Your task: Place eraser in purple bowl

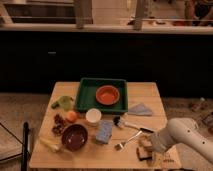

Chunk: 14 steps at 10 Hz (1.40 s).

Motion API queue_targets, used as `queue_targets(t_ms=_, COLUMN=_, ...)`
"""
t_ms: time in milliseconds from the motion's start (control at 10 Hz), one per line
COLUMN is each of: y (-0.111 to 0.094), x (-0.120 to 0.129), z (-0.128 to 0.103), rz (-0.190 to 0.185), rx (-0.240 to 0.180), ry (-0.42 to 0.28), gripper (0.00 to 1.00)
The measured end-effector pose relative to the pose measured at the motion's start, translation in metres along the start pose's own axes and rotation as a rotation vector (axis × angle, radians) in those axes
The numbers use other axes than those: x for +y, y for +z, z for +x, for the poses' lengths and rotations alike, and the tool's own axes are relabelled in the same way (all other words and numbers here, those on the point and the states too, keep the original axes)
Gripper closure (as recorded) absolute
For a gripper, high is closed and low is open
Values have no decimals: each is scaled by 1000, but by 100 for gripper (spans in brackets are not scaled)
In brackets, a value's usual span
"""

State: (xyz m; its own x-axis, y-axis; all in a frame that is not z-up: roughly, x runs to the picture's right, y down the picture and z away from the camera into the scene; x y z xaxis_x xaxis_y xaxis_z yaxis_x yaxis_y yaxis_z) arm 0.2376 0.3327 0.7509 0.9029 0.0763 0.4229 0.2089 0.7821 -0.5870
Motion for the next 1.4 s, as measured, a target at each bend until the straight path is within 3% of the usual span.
queue_targets(t_ms=500, y=-4, x=-1, z=12, rz=-1, rx=9, ry=-10, gripper=74)
queue_targets(t_ms=700, y=-9, x=-1, z=14, rz=-5, rx=17, ry=-21, gripper=96)
queue_targets(t_ms=1100, y=-28, x=-5, z=-4, rz=-19, rx=51, ry=-61, gripper=100)
queue_targets(t_ms=1400, y=-52, x=-17, z=-32, rz=-18, rx=94, ry=-110, gripper=100)
